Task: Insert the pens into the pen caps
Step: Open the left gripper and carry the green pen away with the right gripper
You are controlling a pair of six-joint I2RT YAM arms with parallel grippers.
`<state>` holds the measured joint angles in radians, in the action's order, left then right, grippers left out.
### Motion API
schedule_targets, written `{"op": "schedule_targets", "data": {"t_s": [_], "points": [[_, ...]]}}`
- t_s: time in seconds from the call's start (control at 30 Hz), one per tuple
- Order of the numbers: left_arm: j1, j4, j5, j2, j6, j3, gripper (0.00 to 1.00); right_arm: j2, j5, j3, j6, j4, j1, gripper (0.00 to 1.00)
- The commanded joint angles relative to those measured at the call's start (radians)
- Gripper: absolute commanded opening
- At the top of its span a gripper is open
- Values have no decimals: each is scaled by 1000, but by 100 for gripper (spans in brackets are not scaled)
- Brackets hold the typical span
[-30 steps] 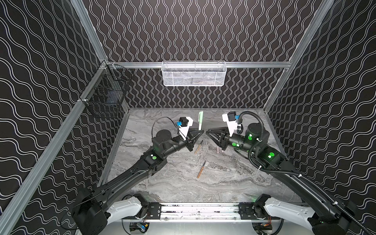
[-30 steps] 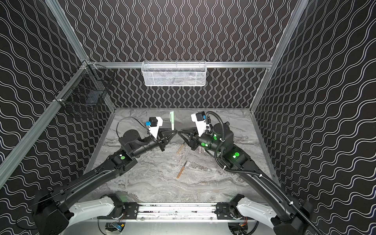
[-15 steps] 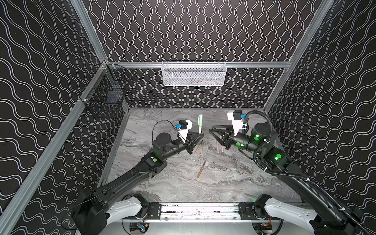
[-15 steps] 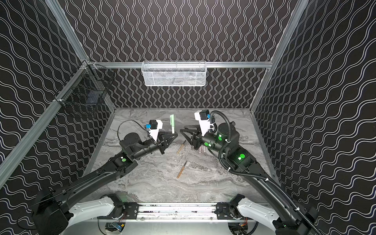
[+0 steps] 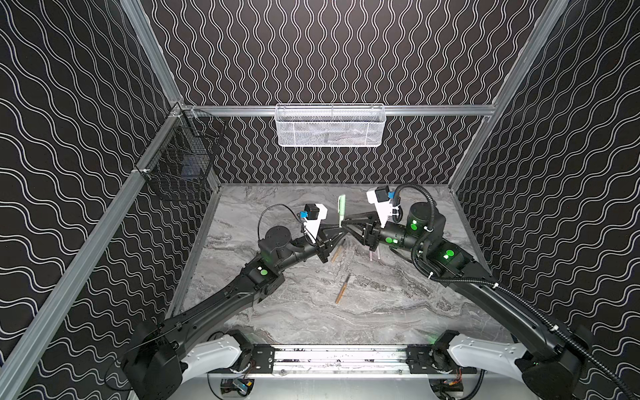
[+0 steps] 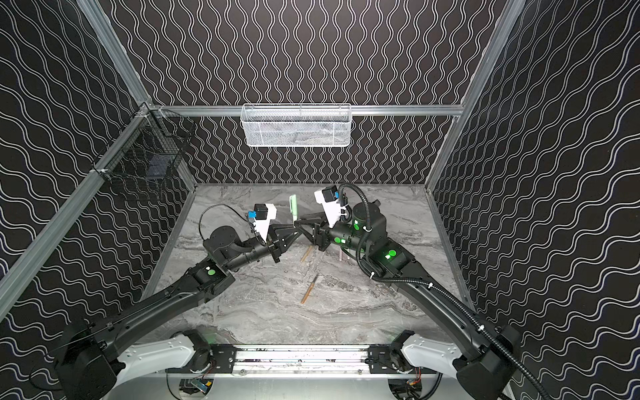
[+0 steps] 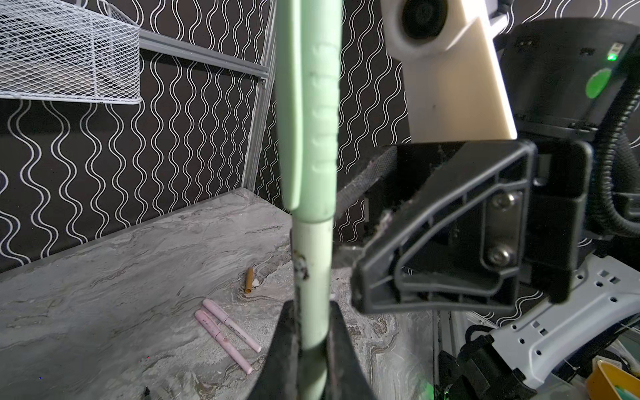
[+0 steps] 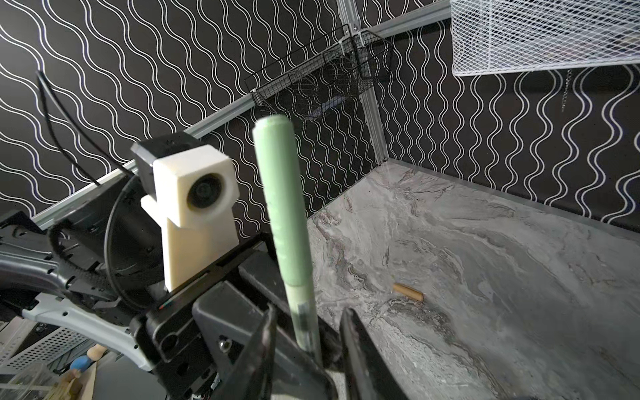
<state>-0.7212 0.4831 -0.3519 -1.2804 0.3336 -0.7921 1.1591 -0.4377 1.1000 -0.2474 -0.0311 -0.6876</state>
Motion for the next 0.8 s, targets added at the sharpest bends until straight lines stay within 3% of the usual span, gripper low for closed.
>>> {"op": "schedule_targets", "data": {"t_s": [0.0, 0.27, 0.43, 0.5, 0.7, 0.77], "points": [[0, 41, -9, 0, 8, 1, 0, 11, -26, 14, -19, -58, -6, 31], [0, 53, -18, 0, 16, 4, 0, 35, -43, 16, -41, -89, -13, 22], [-1, 51, -15, 0, 17, 3, 0, 35, -38, 14, -46, -96, -18, 7], [-1, 47, -6, -1, 25, 4, 0, 35, -34, 17, -47, -96, -19, 6], [-4, 26, 19, 8, 29, 0, 38, 30, 5, 18, -49, -107, -21, 3], [-3, 16, 34, 13, 30, -1, 56, 32, 16, 28, -46, -103, -21, 3]]}}
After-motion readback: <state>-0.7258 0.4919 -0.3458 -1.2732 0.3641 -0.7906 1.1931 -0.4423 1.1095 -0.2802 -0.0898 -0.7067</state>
